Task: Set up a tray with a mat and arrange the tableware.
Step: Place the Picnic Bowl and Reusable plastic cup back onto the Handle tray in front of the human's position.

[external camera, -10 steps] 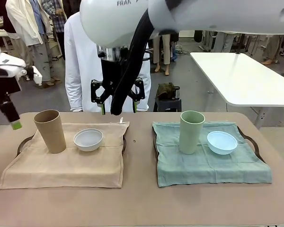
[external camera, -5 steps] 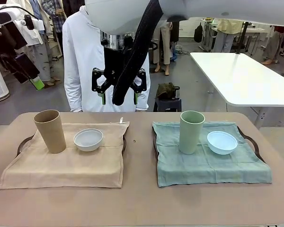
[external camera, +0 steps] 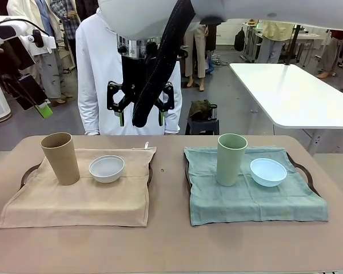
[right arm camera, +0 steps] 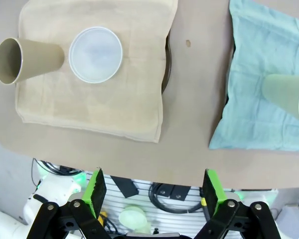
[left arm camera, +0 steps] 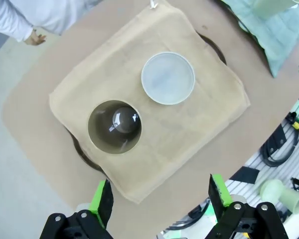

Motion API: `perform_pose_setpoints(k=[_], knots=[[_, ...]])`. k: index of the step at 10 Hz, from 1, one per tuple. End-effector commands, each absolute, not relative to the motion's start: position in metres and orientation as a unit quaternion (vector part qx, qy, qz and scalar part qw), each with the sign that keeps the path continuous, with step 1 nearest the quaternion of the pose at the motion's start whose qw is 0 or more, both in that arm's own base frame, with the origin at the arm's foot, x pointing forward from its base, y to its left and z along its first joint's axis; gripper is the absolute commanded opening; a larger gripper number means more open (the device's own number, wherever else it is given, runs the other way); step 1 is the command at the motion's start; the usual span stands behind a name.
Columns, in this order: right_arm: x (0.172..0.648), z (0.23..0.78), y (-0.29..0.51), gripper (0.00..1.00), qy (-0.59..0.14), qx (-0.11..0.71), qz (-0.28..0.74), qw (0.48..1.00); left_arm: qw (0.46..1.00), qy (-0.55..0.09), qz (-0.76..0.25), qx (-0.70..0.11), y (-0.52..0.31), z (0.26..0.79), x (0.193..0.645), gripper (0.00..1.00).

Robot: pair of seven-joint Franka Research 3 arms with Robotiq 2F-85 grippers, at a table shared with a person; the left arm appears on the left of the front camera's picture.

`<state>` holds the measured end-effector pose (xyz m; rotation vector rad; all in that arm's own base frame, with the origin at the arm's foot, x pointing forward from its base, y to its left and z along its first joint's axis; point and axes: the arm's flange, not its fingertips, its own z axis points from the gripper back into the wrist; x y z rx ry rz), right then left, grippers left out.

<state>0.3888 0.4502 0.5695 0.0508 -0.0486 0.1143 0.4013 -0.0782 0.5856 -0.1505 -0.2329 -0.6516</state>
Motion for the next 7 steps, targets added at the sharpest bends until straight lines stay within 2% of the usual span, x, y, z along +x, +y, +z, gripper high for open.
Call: perform_pose_setpoints(k=[1,7], knots=[[0.3877,0.5699,0.4477,1.0,-0.025,0.021,0.056,0.998,0.934,-0.113,-0.331,-0.069,-0.076,0.5871,0.4001,1.0],[0.3877,0.5699,0.4477,1.0,-0.025,0.021,0.056,0.998,0.934,-0.113,-0.331,-0.069,-0.076,0.5871,0.4001,1.0]])
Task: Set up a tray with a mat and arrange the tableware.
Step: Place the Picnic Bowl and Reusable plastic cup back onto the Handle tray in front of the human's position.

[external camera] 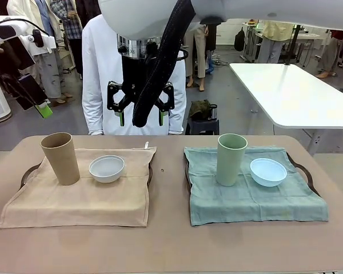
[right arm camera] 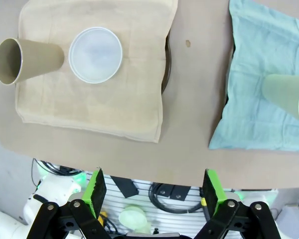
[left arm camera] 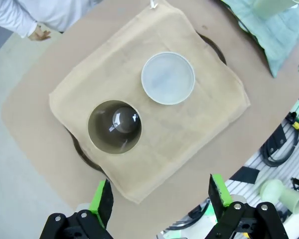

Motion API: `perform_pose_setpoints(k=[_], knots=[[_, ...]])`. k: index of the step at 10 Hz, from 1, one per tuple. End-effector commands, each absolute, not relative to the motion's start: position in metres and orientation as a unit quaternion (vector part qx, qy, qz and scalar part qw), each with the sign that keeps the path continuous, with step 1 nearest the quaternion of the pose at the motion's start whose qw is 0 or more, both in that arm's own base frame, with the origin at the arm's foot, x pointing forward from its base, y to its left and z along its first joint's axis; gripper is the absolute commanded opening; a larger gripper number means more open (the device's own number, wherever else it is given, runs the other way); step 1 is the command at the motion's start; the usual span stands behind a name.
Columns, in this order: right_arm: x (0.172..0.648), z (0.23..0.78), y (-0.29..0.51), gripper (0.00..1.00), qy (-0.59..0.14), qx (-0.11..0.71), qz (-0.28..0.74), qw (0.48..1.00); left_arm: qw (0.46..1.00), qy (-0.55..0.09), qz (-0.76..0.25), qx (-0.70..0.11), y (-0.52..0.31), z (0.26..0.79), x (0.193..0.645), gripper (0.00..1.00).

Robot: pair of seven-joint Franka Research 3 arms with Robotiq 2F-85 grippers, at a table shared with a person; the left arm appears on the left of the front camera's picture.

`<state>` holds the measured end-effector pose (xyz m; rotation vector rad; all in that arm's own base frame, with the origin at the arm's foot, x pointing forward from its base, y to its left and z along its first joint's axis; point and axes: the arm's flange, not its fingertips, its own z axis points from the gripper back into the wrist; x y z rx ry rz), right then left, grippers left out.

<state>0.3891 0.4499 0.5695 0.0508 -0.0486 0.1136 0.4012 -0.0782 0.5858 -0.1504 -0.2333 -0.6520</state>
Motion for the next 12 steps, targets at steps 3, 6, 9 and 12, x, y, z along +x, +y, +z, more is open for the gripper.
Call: perform_pose_setpoints(k=[3,6,9,12], knots=[[0.388,0.57,0.448,1.0,-0.025,0.021,0.056,0.998,0.934,-0.113,-0.331,-0.069,-0.076,0.587,0.4,1.0],[0.39,0.553,0.409,1.0,0.001,0.083,0.064,0.994,0.96,-0.069,-0.248,-0.11,-0.075,0.569,0.398,1.0],[0.377,0.545,0.328,1.0,0.003,0.199,0.075,0.977,0.941,-0.029,-0.235,-0.241,-0.069,0.563,0.395,1.0],[0.357,0.538,0.217,1.0,-0.022,0.285,0.104,0.953,0.903,-0.023,-0.192,-0.384,-0.035,0.55,0.408,1.0]])
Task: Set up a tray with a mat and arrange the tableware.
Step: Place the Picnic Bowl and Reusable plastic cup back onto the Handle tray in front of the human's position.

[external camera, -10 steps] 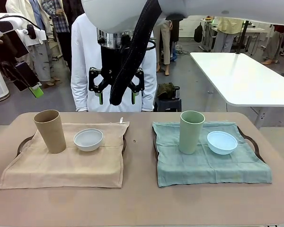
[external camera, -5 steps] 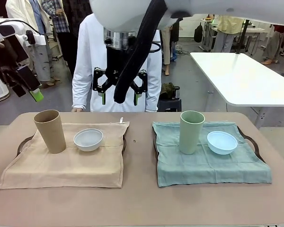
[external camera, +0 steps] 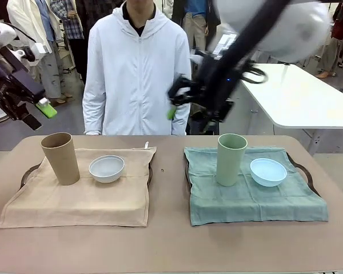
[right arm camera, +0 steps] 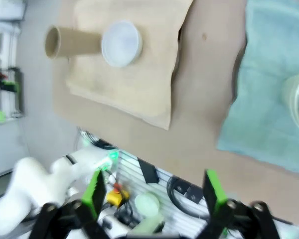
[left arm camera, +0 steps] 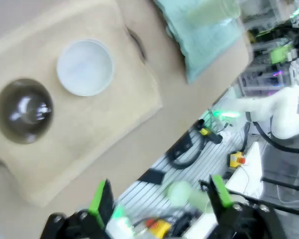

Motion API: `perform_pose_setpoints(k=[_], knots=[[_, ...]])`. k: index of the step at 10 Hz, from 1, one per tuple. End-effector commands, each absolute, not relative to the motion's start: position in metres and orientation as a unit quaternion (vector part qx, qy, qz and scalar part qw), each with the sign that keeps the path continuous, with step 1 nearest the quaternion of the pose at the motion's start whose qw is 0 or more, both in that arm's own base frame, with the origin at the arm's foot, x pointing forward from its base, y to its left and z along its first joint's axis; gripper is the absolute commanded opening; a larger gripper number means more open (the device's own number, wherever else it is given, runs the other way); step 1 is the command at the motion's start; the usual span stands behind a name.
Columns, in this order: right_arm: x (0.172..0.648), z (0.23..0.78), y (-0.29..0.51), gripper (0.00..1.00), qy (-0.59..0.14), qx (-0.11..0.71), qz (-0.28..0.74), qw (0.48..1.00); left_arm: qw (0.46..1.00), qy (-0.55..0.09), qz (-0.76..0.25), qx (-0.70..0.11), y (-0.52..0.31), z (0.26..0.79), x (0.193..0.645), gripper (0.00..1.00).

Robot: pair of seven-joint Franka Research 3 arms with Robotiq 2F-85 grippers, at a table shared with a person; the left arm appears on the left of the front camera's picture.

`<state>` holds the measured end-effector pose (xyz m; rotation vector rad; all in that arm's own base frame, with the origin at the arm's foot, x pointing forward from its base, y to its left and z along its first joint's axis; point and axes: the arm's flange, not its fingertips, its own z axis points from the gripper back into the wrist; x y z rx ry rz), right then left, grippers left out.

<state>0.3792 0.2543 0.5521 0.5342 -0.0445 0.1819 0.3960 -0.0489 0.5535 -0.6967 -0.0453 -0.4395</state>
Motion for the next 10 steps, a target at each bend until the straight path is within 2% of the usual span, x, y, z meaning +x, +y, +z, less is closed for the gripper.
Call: perform_pose_setpoints(k=[1,5,6,7,8,10], knots=[[0.35,0.538,0.186,1.0,-0.028,0.302,0.107,0.947,0.89,-0.023,-0.176,-0.419,-0.018,0.544,0.413,1.0],[0.31,0.56,0.085,1.0,-0.081,0.329,0.072,0.938,0.875,-0.021,-0.138,-0.463,0.035,0.531,0.42,1.0],[0.301,0.561,0.068,1.0,-0.106,0.34,0.053,0.933,0.882,-0.036,-0.127,-0.453,0.046,0.528,0.415,1.0],[0.308,0.556,0.074,1.0,-0.099,0.311,-0.003,0.945,0.884,-0.042,-0.168,-0.435,0.044,0.526,0.413,1.0],[0.311,0.57,0.076,1.0,-0.084,0.333,0.058,0.937,0.885,-0.021,-0.123,-0.448,0.04,0.524,0.416,1.0],[0.311,0.57,0.076,1.0,-0.084,0.333,0.058,0.937,0.885,-0.021,-0.123,-0.448,0.04,0.524,0.416,1.0]])
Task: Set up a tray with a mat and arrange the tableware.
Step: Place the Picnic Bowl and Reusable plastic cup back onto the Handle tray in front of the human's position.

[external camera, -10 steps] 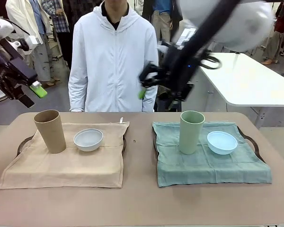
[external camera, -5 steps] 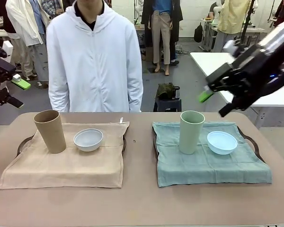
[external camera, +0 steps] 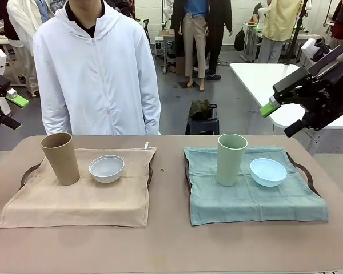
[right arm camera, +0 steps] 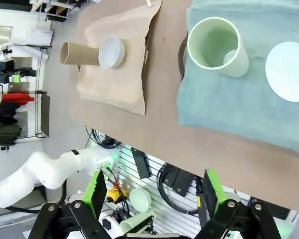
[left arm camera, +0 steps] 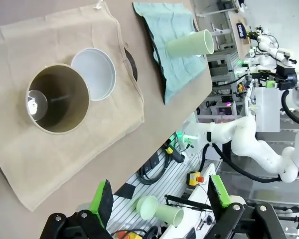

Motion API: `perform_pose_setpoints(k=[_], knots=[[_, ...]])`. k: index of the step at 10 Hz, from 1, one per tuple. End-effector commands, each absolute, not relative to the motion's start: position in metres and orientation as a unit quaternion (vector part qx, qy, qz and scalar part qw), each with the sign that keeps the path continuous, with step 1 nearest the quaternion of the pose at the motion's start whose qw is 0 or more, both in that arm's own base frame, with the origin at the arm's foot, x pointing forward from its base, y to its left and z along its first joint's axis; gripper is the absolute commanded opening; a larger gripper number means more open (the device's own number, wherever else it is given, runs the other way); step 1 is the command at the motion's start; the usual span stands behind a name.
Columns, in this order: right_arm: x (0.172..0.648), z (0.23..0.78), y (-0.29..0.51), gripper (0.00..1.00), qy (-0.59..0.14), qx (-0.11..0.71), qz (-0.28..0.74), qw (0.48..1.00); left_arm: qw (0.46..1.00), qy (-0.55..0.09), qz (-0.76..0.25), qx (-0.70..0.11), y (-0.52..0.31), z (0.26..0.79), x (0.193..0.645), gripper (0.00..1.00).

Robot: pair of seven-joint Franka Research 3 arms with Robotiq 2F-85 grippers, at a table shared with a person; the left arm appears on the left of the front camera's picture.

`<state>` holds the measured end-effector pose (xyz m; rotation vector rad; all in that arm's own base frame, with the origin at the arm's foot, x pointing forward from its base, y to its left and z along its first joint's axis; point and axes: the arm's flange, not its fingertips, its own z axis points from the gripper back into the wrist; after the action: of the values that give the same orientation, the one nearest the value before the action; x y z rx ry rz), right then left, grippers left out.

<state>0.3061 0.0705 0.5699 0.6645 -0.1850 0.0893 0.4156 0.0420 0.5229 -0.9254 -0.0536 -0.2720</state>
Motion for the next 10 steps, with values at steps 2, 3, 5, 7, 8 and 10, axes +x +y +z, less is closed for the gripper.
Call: perform_pose_setpoints(k=[2,3,5,7,8,10], knots=[[0.313,0.572,0.055,1.0,-0.068,0.382,0.054,0.92,0.886,-0.026,-0.131,-0.445,0.042,0.523,0.416,1.0],[0.315,0.573,0.02,1.0,-0.054,0.437,0.038,0.897,0.87,0.005,-0.1,-0.482,0.067,0.527,0.411,1.0],[0.307,0.568,-0.04,1.0,-0.057,0.496,0.007,0.867,0.843,0.023,-0.069,-0.533,0.112,0.524,0.406,1.0],[0.303,0.54,-0.082,1.0,-0.048,0.535,-0.034,0.843,0.814,0.044,-0.057,-0.577,0.147,0.514,0.412,1.0],[0.301,0.52,-0.097,1.0,-0.043,0.555,-0.052,0.829,0.796,0.047,-0.054,-0.601,0.161,0.506,0.414,1.0],[0.301,0.476,-0.113,1.0,-0.025,0.575,-0.095,0.812,0.769,0.051,-0.039,-0.636,0.185,0.486,0.42,1.0]])
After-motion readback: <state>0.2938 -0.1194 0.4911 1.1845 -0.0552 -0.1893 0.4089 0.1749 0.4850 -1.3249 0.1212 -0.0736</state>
